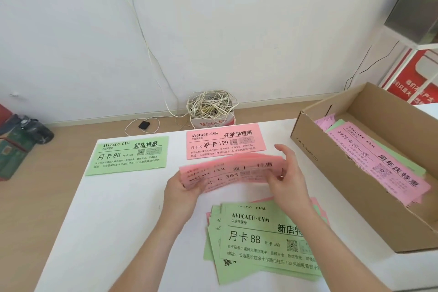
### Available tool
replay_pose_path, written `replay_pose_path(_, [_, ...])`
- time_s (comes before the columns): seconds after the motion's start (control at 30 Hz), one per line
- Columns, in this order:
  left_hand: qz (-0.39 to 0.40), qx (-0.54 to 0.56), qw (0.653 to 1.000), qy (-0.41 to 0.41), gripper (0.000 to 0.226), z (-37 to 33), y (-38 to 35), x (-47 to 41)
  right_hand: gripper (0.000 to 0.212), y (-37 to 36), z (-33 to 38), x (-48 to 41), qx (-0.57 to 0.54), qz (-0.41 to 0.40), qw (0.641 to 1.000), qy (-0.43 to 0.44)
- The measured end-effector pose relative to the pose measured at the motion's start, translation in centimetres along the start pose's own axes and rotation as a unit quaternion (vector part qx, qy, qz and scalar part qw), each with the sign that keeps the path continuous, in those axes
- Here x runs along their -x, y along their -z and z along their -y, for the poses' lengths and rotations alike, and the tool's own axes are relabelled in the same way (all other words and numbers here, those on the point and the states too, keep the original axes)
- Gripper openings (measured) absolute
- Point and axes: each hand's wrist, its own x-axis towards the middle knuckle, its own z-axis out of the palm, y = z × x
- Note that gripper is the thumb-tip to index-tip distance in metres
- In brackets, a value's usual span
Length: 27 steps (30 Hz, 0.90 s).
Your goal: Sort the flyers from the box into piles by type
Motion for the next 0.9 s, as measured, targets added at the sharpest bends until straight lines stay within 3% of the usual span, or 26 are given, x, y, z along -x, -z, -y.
replay_pose_path(0.1, [-0.031,-0.02,0.999,0.028,0.029,0.4,0.1,-0.4,0.058,0.2,-0.1,-0.2,0.025,0.005,1.0,-0.018])
replay_pose_path(0.3, [-0.046,-0.286,0.956,-0.045,0.072,1.2,-1.7,-0.9,0.055,-0.2,-1.1,-0.6,0.201,0.029,0.977,-0.063])
replay_pose_path(0.47, [-0.046,-0.35,0.934,-0.053,0.024,2.0,-1.8,-2.1,0.041,-0.5,-1.1,-2.5,0.25,0.015,0.966,-0.064])
replay_pose_path(0.6, [-0.05,-0.36,0.93,-0.063,0.026,2.4,-1.7,-2.2,0.038,-0.8,-1.1,-3.0,0.285,0.031,0.957,-0.041])
replay_pose_path(0.77, [-0.064,-0.406,0.908,-0.077,0.045,2.2,-0.8,-1.6,0.068,1.9,-0.4,-0.6,0.371,0.106,0.923,0.0])
replay_pose_path(0.83, [-0.095,-0.448,0.881,-0.118,0.057,2.1,-0.2,-1.0,0.084,4.1,0.0,1.6,0.404,0.171,0.898,0.015])
replay_pose_path(0.9, [-0.071,-0.417,0.886,-0.19,0.058,1.7,0.0,0.6,0.096,6.3,-0.1,3.9,0.434,0.247,0.866,0.026])
